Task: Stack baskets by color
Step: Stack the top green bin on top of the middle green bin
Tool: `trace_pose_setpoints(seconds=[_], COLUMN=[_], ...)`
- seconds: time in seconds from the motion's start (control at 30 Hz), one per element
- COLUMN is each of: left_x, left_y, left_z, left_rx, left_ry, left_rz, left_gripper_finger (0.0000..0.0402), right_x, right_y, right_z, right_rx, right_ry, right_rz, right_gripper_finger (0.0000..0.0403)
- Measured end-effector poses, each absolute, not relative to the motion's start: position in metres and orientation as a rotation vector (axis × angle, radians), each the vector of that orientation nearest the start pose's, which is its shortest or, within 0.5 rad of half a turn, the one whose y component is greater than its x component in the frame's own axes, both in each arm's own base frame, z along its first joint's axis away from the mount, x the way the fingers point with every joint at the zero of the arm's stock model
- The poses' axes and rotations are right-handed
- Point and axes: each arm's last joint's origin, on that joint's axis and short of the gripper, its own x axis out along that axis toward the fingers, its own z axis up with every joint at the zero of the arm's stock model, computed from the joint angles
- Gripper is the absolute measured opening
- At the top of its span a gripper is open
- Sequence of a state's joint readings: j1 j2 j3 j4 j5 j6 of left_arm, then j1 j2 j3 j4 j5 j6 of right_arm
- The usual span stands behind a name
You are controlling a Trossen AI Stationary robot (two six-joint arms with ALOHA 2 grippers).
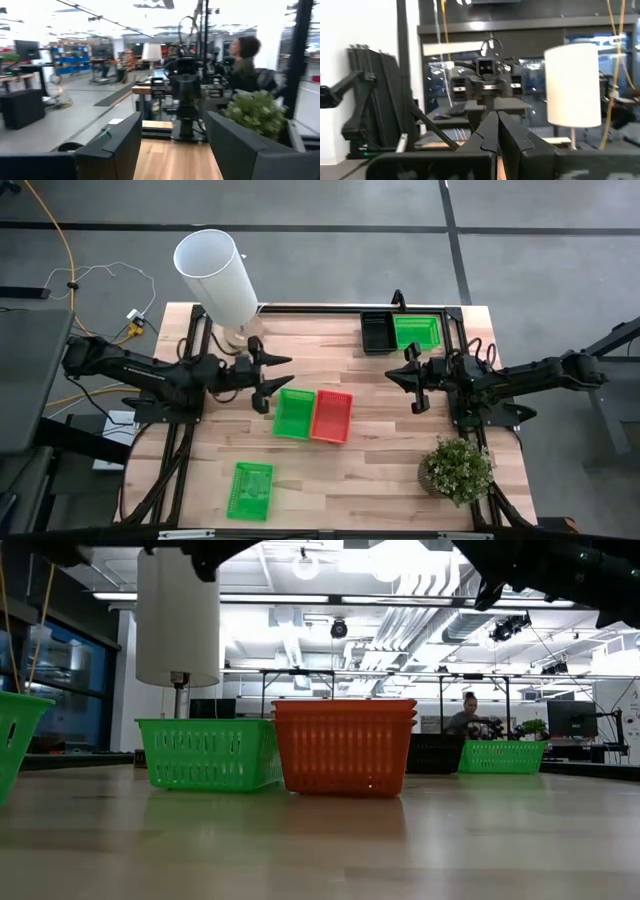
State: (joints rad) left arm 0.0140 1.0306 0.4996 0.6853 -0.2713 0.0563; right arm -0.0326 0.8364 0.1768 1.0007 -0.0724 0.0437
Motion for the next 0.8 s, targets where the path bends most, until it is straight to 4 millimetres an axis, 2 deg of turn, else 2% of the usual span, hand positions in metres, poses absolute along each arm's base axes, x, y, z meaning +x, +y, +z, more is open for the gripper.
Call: trace_pose_setpoints(seconds=[0.3, 0.63, 0.73, 0.8], left_x=[0.198, 0.197, 0.197, 0.195], left_y=[0.006, 0.004, 0.004, 0.005], left_z=[0.258, 0.259, 0.259, 0.260], left_rx=[0.037, 0.032, 0.052, 0.073], left_ry=[-0.151, -0.166, -0.164, -0.161], left_rz=[0.231, 0.158, 0.171, 0.194], left_gripper_finger=[0.0204, 0.0204, 0.0189, 0.0160], right_x=[0.167, 0.170, 0.170, 0.170], right_y=[-0.004, -0.002, -0.002, -0.002], right_z=[0.223, 0.207, 0.201, 0.198], right_rx=[0.039, 0.112, 0.128, 0.130], right_ry=[-0.271, -0.104, -0.042, -0.011], right_rz=[0.007, 0.081, 0.077, 0.075], right_gripper_finger=[0.0000, 0.0000, 0.0000, 0.0000])
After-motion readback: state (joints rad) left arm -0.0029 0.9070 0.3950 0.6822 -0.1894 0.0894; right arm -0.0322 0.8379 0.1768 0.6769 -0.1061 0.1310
